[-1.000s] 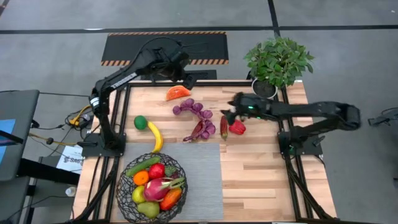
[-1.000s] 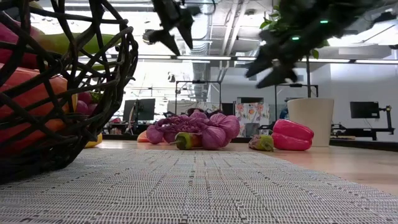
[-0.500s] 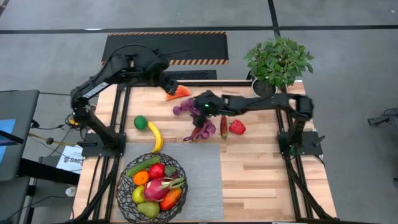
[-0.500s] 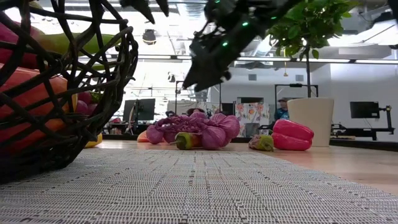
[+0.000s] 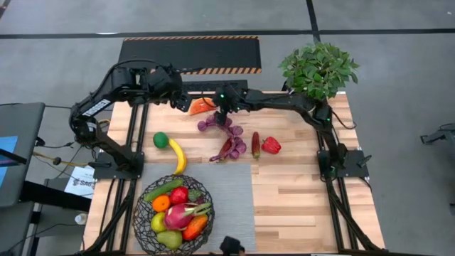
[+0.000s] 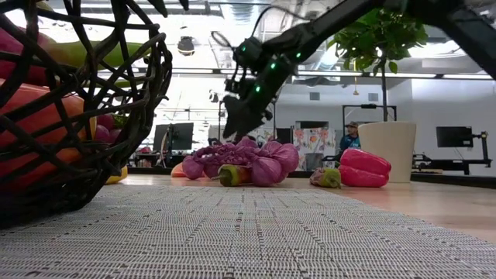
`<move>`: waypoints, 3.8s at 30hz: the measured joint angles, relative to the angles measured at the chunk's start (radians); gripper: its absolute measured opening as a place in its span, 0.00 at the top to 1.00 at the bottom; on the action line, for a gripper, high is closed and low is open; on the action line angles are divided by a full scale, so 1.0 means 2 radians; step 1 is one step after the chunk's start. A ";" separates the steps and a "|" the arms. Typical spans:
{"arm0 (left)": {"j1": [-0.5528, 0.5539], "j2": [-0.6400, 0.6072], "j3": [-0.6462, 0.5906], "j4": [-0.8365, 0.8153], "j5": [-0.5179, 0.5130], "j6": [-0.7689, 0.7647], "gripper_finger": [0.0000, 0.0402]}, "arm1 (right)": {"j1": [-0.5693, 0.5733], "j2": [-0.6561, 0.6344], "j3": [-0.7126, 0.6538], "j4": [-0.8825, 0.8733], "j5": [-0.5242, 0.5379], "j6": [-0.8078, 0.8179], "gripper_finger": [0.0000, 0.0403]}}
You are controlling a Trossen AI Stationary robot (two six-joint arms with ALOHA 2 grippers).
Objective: Build produce basket
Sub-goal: Move the purple garlic to the center of the table
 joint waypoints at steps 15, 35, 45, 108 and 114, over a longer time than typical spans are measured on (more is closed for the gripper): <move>0.001 -0.009 -0.009 0.000 -0.029 0.000 0.26 | -0.083 0.051 0.204 -0.120 -0.097 0.017 0.36; 0.001 -0.012 -0.020 0.001 -0.018 0.010 0.26 | -0.013 0.102 0.200 -0.284 -0.140 -0.030 0.16; 0.001 -0.012 -0.029 0.000 -0.014 0.012 0.26 | -0.005 0.122 0.202 -0.338 -0.077 -0.024 0.26; 0.005 -0.015 -0.029 0.000 -0.060 0.029 0.26 | -0.081 0.106 0.324 -0.158 -0.079 -0.169 0.64; 0.048 -0.015 -0.029 0.000 -0.048 0.049 0.27 | -0.077 0.051 0.323 -0.188 -0.089 -0.121 0.63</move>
